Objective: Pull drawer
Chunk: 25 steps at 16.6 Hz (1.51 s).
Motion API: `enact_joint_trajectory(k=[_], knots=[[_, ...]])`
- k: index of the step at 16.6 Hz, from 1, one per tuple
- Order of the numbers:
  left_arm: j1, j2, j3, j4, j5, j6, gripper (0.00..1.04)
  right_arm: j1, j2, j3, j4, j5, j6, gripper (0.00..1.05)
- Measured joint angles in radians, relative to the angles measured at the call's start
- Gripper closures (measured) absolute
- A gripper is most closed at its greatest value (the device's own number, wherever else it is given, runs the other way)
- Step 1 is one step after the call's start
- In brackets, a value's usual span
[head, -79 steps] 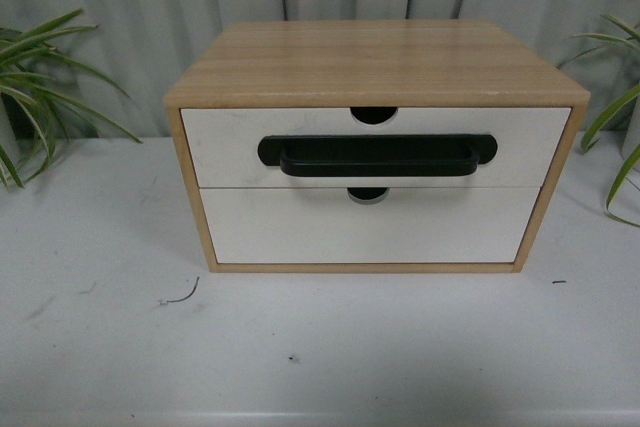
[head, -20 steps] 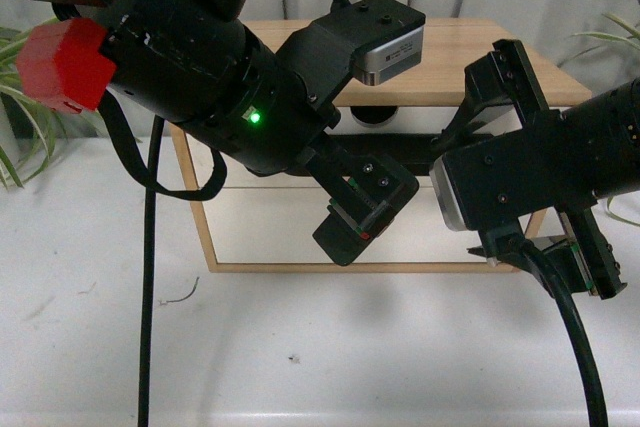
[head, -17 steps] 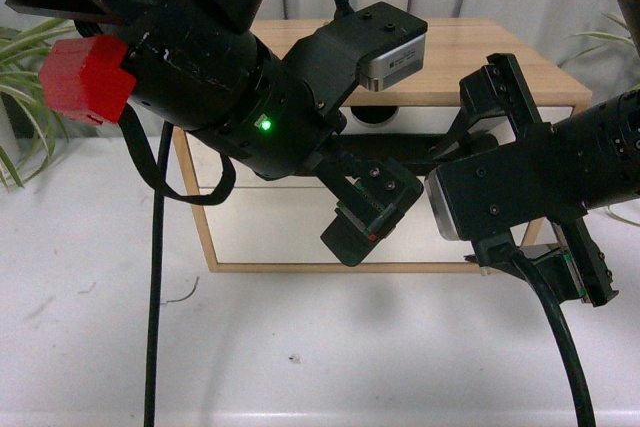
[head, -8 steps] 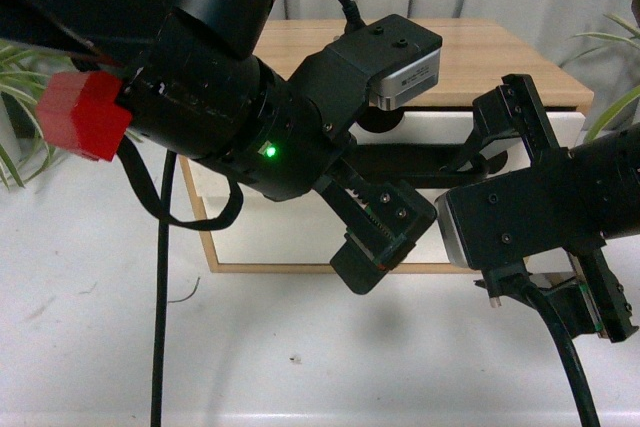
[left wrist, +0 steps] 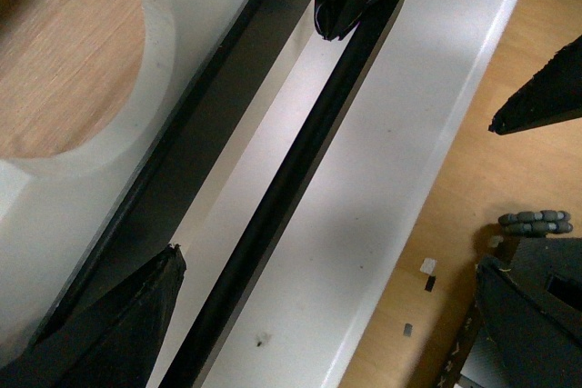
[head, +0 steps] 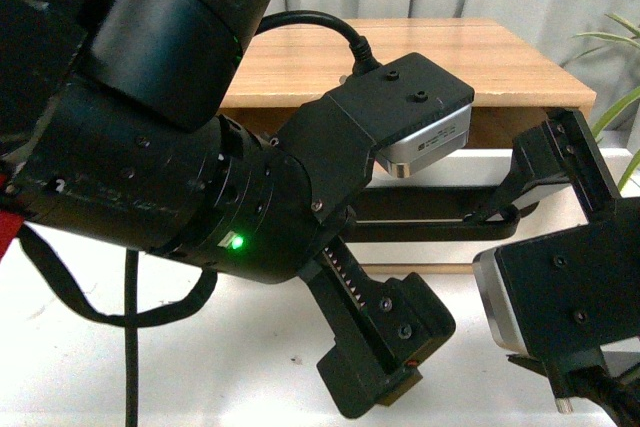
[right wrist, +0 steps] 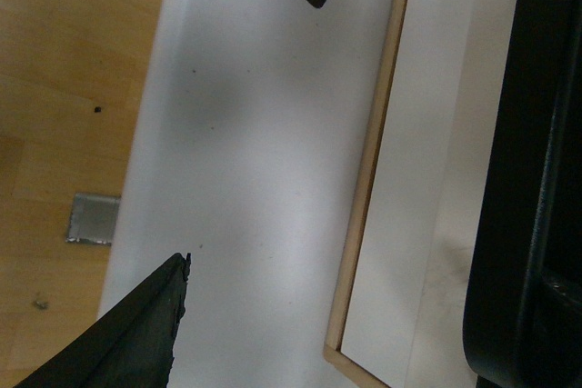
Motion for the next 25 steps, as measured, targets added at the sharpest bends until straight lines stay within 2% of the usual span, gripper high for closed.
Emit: enact_joint_trajectory(k=[7, 12, 16, 19, 20, 21, 22, 23, 24, 25], knots=[[-0.025, -0.097, -0.105, 0.002, 0.022, -0.021, 0.07, -0.005, -0.142, -0.08, -0.133, -0.02, 0.009, 0.06], [-0.016, -0.22, -0.132, -0.012, 0.026, -0.069, 0.07, -0.086, -0.247, -0.079, -0.268, -0.056, 0.018, 0.06], [0.02, -0.304, -0.154, 0.008, 0.064, -0.114, 0.07, -0.154, -0.311, -0.072, -0.258, -0.155, 0.089, 0.06], [0.092, -0.384, -0.208, 0.082, 0.093, -0.198, 0.07, -0.203, -0.342, -0.072, -0.099, -0.241, 0.265, 0.06], [0.134, -0.427, -0.241, 0.141, 0.108, -0.252, 0.07, -0.225, -0.36, -0.082, 0.0, -0.259, 0.383, 0.06], [0.185, -0.478, -0.285, 0.211, 0.112, -0.315, 0.07, -0.241, -0.383, -0.104, 0.091, -0.257, 0.508, 0.06], [0.26, -0.528, -0.335, 0.294, 0.092, -0.385, 0.07, -0.262, -0.404, -0.142, 0.204, -0.22, 0.684, 0.06], [0.306, -0.554, -0.363, 0.333, 0.072, -0.434, 0.07, -0.273, -0.413, -0.164, 0.265, -0.186, 0.793, 0.06], [0.331, -0.567, -0.378, 0.354, 0.061, -0.459, 0.07, -0.277, -0.414, -0.168, 0.277, -0.177, 0.821, 0.06], [0.367, -0.586, -0.401, 0.38, 0.041, -0.506, 0.07, -0.288, -0.42, -0.182, 0.309, -0.148, 0.918, 0.06]])
